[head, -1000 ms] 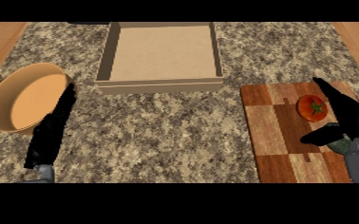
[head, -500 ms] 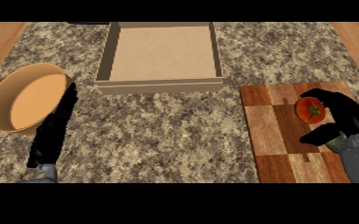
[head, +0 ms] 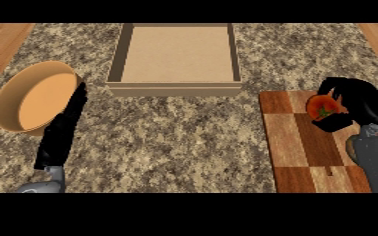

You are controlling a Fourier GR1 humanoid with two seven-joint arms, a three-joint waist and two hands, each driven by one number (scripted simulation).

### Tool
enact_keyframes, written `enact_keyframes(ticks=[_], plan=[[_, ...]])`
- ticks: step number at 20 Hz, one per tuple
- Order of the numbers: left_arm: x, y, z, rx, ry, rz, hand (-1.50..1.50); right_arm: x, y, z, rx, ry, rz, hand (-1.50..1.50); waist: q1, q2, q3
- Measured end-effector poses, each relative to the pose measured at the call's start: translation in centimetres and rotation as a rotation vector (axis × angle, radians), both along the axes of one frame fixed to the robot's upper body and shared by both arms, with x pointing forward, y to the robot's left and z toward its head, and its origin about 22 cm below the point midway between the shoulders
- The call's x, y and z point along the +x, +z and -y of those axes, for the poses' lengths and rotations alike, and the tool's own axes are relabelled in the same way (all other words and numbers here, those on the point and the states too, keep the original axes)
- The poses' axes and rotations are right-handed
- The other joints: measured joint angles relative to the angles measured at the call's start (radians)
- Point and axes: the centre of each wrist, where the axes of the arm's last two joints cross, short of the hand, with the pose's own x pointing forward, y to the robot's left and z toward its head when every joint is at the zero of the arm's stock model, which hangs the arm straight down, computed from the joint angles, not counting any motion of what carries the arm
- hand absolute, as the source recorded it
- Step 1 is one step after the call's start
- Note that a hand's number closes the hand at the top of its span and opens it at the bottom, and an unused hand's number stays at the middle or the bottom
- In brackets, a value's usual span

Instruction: Pick the tomato from the cutting board and place it in the cardboard box

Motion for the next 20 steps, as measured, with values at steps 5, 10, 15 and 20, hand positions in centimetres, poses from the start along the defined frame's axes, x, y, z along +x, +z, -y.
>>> enact_keyframes(ticks=[5,10,15,20], plan=[[1.0,0.8,1.8,0.000,-0.099,0.034,0.00,3.9,3.6,-3.2,-0.109,0.342,-0.005,1.50,0.118,0.036,0.002],[1.6,1.2,2.8,0.002,-0.139,0.042,0.00,7.1,7.5,-3.7,-0.161,0.577,0.017,1.50,0.148,0.047,0.005],[2.0,1.4,3.2,0.001,-0.143,0.043,0.00,9.9,10.9,-3.4,-0.117,0.705,0.074,1.50,0.140,0.047,0.005],[2.1,1.2,3.0,0.000,-0.128,0.039,0.00,11.9,13.1,-4.0,0.110,0.875,0.145,1.50,0.125,0.043,0.005]])
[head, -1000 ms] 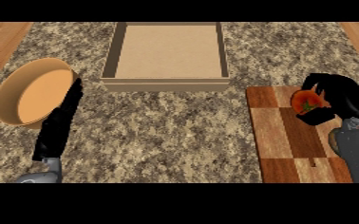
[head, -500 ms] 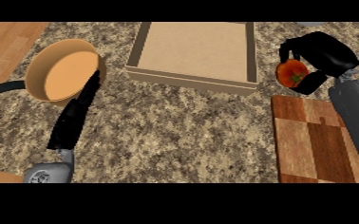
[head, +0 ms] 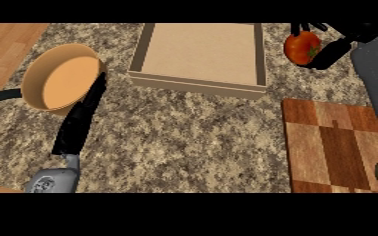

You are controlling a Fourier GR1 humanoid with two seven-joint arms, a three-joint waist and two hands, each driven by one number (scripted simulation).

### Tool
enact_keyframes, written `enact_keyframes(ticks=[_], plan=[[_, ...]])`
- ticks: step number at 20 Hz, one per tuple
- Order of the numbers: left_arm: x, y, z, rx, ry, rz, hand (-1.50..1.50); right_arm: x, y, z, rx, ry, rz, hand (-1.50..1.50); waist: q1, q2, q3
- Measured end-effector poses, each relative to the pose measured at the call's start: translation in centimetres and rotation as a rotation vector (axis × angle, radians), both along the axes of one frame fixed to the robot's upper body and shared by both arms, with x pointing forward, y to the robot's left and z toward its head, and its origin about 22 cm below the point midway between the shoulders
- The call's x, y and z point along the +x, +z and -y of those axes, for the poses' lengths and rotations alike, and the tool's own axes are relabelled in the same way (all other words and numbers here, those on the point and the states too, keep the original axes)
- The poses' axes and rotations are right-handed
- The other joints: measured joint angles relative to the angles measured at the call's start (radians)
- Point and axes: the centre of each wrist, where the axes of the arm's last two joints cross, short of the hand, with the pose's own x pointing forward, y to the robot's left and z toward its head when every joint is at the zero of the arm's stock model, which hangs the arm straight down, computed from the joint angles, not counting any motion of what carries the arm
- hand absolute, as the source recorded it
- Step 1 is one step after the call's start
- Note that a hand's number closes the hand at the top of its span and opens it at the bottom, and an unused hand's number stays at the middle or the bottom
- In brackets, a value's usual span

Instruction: Pick the tomato from the cutting board and place it in the cardboard box

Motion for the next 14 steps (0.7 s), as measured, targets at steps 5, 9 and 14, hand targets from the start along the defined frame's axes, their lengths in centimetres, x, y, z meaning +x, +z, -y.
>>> enact_keyframes(ticks=[5,9,14], plan=[[0.2,0.0,-0.5,0.004,0.018,-0.003,0.00,1.7,2.2,-1.3,0.190,0.132,-0.018,1.50,-0.017,-0.005,-0.001],[0.1,-0.4,-0.9,0.003,0.032,-0.013,0.00,2.9,4.2,-3.5,0.267,0.190,-0.027,1.50,-0.030,-0.010,-0.003],[-0.1,-0.7,-1.2,0.004,0.047,-0.019,0.00,4.0,5.8,-7.0,0.302,0.247,-0.049,1.50,-0.048,-0.015,-0.004]])
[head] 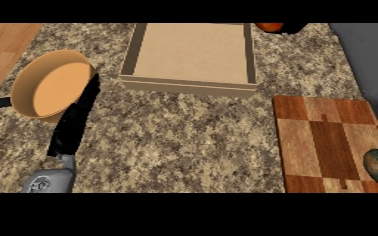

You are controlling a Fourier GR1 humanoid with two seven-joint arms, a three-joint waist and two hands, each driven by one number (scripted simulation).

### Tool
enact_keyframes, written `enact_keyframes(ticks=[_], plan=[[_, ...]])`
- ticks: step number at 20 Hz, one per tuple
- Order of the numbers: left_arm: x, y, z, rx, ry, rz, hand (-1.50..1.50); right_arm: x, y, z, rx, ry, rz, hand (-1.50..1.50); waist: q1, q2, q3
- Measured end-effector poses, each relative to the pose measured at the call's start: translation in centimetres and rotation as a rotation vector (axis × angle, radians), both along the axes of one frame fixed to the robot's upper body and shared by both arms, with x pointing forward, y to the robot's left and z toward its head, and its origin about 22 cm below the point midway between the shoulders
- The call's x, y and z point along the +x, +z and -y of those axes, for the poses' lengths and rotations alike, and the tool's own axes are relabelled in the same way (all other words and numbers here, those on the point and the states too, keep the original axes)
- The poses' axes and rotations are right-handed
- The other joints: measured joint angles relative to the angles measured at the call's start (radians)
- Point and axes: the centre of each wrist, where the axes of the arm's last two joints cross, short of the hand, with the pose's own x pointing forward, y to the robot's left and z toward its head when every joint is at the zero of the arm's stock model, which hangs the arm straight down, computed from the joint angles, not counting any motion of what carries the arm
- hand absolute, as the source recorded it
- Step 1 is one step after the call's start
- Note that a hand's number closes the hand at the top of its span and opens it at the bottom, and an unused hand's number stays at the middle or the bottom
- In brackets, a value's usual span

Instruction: Pick the tomato from the cutting board and place it in the cardboard box

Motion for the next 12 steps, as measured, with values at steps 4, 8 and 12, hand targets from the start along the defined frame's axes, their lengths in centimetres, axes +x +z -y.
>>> enact_keyframes(ticks=[4,8,12], plan=[[-0.4,-0.3,-0.1,0.000,0.007,-0.005,0.00,0.6,0.9,-3.7,-0.008,0.039,-0.017,1.50,-0.008,-0.004,-0.001],[-0.3,0.3,-0.2,0.005,0.013,-0.004,0.00,0.8,1.1,-7.9,-0.045,0.083,-0.045,1.50,-0.014,-0.006,-0.001],[-0.3,-0.1,0.0,0.004,0.018,-0.005,0.00,0.6,0.4,-11.4,-0.091,0.118,-0.073,1.50,-0.017,-0.004,-0.002]])
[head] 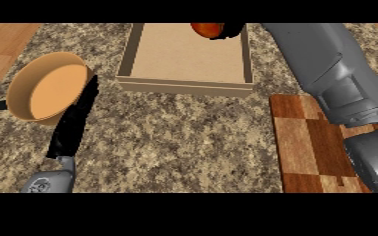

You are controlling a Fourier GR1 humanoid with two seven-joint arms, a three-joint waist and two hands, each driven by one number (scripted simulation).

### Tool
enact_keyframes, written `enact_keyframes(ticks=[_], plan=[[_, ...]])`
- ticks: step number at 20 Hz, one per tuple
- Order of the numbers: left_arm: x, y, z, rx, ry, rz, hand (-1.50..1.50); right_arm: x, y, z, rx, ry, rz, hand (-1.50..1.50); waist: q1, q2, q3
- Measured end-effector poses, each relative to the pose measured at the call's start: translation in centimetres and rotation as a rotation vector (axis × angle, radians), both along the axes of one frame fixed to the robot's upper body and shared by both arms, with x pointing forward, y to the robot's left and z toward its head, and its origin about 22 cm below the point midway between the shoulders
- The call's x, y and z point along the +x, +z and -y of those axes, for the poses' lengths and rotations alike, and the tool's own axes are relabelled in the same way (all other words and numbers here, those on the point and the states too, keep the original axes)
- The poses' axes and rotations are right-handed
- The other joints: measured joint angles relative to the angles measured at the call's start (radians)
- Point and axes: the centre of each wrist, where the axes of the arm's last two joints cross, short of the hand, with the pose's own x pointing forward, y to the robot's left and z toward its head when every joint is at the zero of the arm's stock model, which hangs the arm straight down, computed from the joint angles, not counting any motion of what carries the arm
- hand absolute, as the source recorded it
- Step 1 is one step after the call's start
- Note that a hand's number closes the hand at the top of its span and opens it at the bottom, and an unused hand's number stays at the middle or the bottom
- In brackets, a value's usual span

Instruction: Pick the tomato from the cutting board and place it in the cardboard box

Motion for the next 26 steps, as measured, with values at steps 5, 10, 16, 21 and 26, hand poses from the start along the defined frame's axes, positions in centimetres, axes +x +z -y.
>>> enact_keyframes(ticks=[5,10,16,21,26], plan=[[0.1,0.3,-0.3,-0.002,0.006,0.003,0.00,-0.5,-1.8,-3.6,-0.066,0.030,-0.031,1.50,-0.001,0.001,0.000],[0.0,0.5,-0.2,0.003,0.005,0.004,0.00,-1.2,-4.7,-6.0,-0.137,0.003,-0.070,-1.50,0.001,0.003,0.000],[0.2,0.4,0.2,0.001,-0.007,0.005,0.00,-1.9,-7.1,-7.6,-0.149,-0.022,-0.133,-1.50,0.008,0.008,-0.001],[0.1,0.2,0.4,-0.003,-0.011,0.003,0.00,-2.0,-8.6,-7.5,-0.029,-0.030,-0.215,-1.50,0.012,0.009,0.000],[0.0,0.2,0.3,-0.003,-0.012,0.009,0.00,-1.6,-8.1,-6.4,0.193,-0.091,-0.321,-1.50,0.013,0.013,0.000]])
